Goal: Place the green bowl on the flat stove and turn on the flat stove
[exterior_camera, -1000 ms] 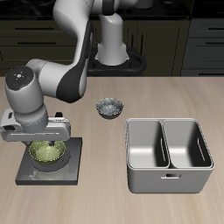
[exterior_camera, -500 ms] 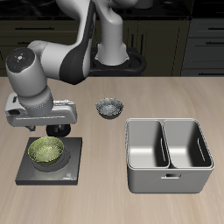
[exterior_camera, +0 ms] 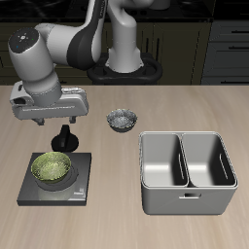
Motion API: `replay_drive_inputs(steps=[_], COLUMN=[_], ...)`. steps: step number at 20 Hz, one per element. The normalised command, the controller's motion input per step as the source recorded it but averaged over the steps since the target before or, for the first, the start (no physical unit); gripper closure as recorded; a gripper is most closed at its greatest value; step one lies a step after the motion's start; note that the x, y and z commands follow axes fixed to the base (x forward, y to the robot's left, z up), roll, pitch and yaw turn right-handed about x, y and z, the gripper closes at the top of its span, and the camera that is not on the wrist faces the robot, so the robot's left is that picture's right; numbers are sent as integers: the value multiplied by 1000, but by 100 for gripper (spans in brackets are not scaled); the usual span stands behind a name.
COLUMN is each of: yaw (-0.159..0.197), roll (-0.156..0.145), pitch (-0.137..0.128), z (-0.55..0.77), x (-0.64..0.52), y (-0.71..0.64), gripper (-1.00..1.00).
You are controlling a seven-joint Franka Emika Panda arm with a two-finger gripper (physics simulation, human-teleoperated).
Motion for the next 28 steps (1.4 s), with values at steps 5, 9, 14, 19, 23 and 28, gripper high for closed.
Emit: replay_drive_inputs(steps=[5,9,14,19,23,28], yaw=[16,-9,-27,-7,-25,-37], roll=[-3,1,-8,5,45,39], pitch=[-53,5,-9,-28,-3,-31], z=[114,-54,-47,22,-29,-11], x=[-384,-104,-195,-292,-177,-294], y=[-47,-37,-116,39,153,109], gripper=[-100,-100,-100,-100,-100,-100])
